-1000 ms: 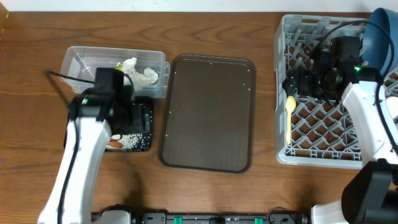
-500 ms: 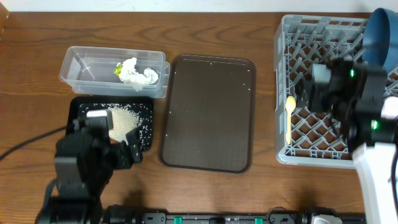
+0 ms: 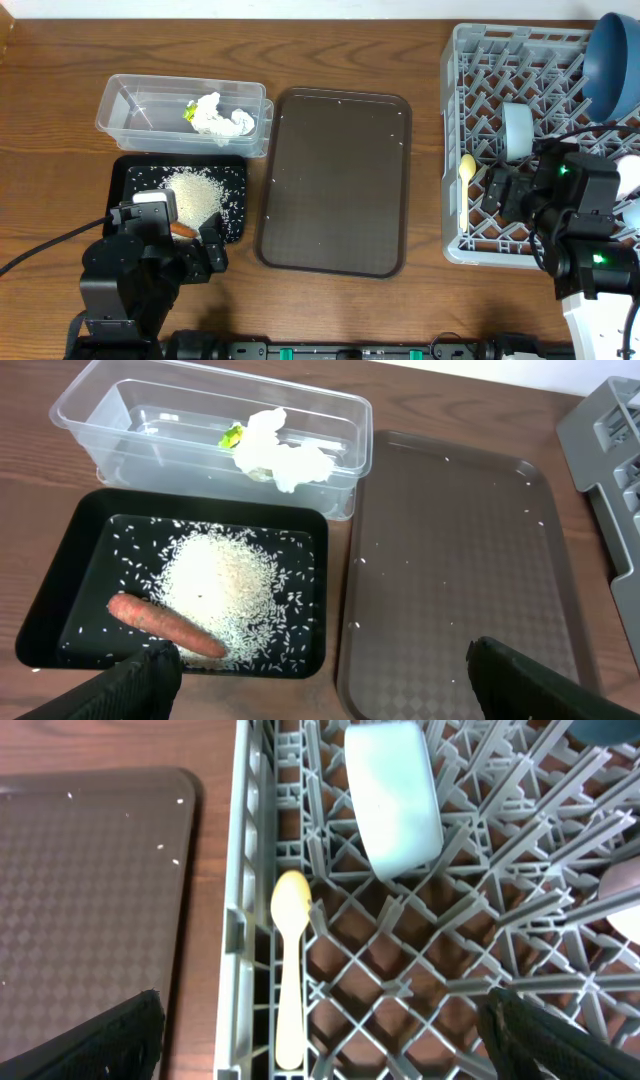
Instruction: Sort waste into correct bins and load items into the dishwasher rack
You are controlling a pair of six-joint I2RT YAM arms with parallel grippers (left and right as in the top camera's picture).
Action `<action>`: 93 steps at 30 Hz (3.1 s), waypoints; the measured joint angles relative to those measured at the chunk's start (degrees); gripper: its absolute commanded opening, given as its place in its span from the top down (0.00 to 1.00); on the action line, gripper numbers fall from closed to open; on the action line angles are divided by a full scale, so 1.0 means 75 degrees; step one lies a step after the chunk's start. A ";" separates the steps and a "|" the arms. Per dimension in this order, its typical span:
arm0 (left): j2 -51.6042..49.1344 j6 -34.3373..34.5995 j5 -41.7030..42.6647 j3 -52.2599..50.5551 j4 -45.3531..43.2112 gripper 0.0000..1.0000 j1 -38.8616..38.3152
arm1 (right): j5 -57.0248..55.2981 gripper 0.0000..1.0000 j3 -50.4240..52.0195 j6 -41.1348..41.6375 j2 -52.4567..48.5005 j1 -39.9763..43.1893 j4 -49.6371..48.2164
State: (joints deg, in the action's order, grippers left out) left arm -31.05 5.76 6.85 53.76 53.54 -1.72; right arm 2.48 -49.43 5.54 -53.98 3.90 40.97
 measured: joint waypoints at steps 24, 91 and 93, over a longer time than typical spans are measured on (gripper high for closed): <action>0.0000 -0.0003 0.0003 0.0000 0.0000 0.06 0.0000 | -0.0082 0.01 0.0009 0.0017 0.0020 0.0000 0.0393; -0.0009 -0.0003 -0.0023 -0.0026 0.0006 0.06 0.0000 | 0.0921 0.01 0.6540 -0.1335 0.6869 0.0000 -0.5033; -0.0009 -0.0003 -0.0023 -0.0026 0.0006 0.06 0.0000 | 0.0921 0.01 0.6540 -0.1335 0.6869 0.0000 -0.5033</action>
State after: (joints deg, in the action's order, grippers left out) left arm -31.11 5.74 6.68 53.56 53.58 -1.72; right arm 9.39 -0.38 -4.47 -2.46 3.90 3.22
